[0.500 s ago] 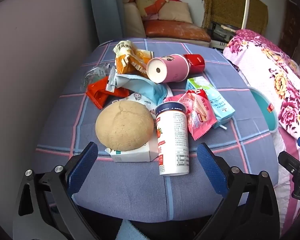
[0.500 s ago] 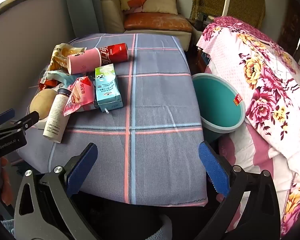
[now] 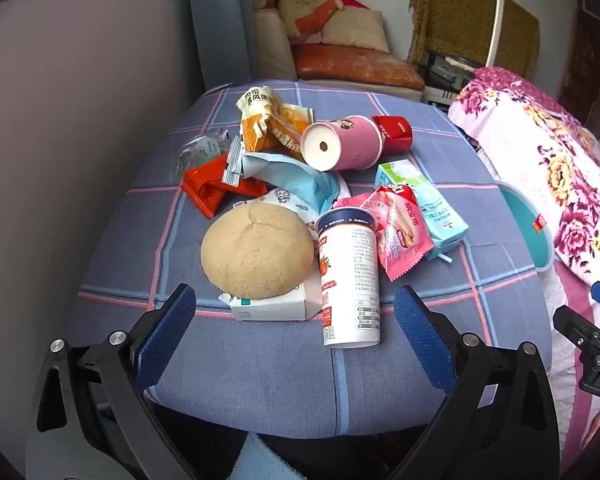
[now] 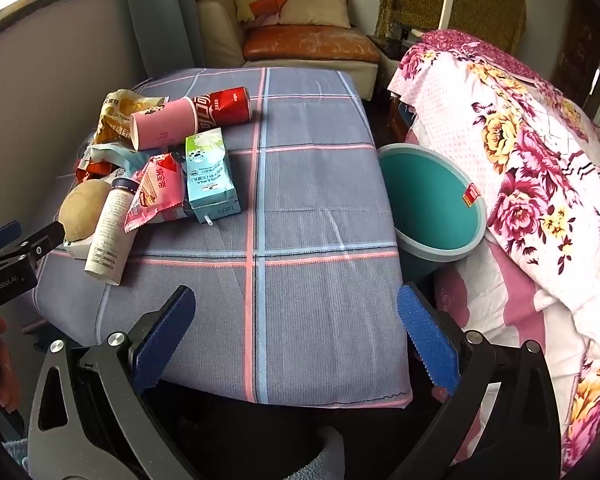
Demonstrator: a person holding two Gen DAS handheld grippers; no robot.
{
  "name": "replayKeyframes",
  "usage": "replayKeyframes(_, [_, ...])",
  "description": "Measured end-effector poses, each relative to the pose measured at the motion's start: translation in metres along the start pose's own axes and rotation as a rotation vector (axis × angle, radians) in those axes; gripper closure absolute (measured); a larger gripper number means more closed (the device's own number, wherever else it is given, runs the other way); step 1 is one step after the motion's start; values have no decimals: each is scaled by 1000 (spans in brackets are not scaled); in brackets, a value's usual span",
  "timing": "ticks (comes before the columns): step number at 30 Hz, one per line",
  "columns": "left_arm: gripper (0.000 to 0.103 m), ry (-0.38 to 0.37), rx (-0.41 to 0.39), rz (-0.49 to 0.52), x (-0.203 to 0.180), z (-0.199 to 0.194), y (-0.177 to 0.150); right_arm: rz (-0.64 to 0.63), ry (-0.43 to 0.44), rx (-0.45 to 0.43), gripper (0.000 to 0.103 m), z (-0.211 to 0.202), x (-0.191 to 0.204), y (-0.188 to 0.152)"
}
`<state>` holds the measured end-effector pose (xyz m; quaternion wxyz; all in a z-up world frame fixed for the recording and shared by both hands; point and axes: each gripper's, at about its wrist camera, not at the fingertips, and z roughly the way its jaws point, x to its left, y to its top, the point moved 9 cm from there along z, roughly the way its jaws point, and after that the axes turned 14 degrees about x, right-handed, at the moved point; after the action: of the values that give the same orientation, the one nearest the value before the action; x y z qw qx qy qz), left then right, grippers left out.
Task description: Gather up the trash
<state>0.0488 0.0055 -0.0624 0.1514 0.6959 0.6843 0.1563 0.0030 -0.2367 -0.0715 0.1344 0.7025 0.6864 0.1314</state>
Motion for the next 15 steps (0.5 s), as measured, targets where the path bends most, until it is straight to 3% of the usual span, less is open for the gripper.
replayKeyframes(15, [4, -9, 7, 6, -2, 2, -1, 11, 8, 14, 6, 7, -6, -1])
